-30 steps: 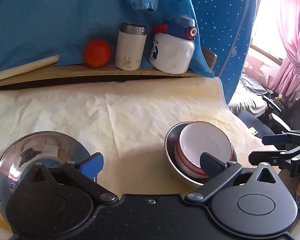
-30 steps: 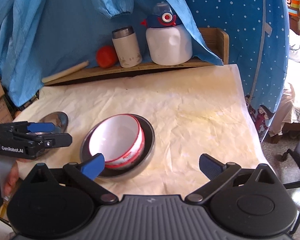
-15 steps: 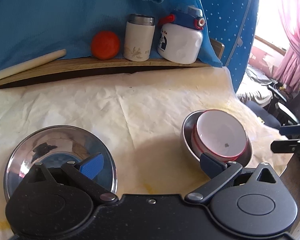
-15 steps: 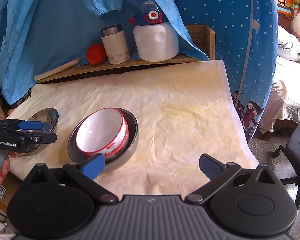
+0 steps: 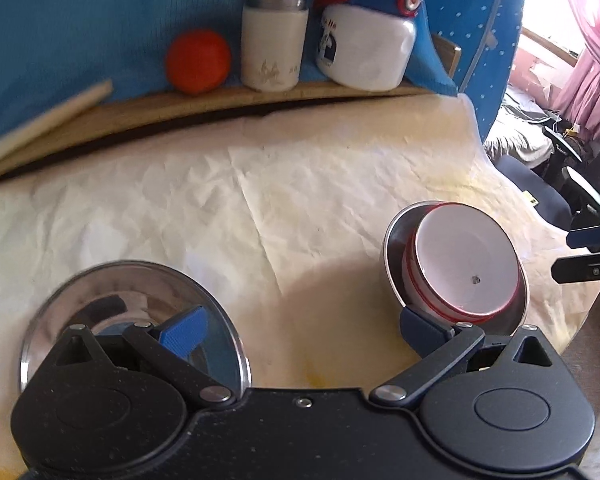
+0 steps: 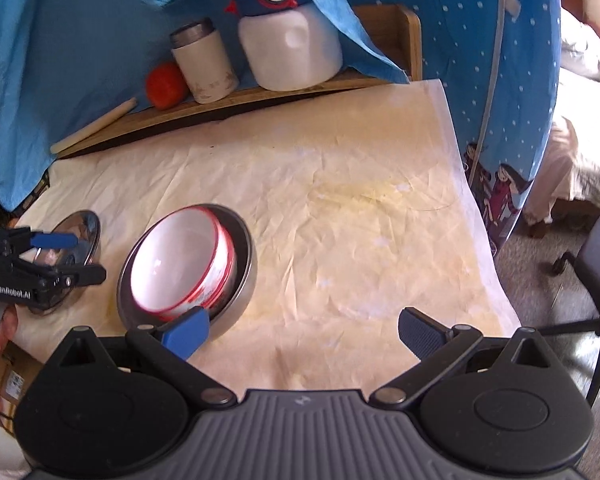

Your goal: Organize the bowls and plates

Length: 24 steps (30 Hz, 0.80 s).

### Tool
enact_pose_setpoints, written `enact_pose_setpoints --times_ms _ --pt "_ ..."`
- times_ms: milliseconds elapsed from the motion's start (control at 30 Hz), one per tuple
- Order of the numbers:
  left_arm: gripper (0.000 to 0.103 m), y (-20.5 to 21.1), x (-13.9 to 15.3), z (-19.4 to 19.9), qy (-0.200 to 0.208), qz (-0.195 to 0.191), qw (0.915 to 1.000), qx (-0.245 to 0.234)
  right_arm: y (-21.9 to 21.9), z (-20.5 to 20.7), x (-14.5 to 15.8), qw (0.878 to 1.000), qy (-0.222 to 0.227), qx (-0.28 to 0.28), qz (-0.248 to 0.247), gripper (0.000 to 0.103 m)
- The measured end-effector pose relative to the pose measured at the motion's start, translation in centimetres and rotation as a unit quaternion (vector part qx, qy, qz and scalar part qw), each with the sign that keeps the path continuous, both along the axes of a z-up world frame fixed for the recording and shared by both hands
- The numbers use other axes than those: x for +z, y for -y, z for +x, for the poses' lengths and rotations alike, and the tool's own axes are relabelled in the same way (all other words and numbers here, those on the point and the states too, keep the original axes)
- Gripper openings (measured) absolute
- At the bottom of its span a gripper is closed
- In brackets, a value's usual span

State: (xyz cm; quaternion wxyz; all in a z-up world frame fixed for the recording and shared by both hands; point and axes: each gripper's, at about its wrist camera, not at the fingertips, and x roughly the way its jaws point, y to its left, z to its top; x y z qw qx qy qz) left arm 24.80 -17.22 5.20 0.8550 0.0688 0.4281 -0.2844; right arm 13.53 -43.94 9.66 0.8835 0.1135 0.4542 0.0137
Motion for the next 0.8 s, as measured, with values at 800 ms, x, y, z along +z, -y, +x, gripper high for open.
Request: enact_pose_setpoints --times_ms 800 --pt "0.102 2.1 -0.4 3.3 -0.06 -0.028 0.9978 0.008 0.0 3.2 -0.9 0.999 -0.031 0.011 -0.013 0.103"
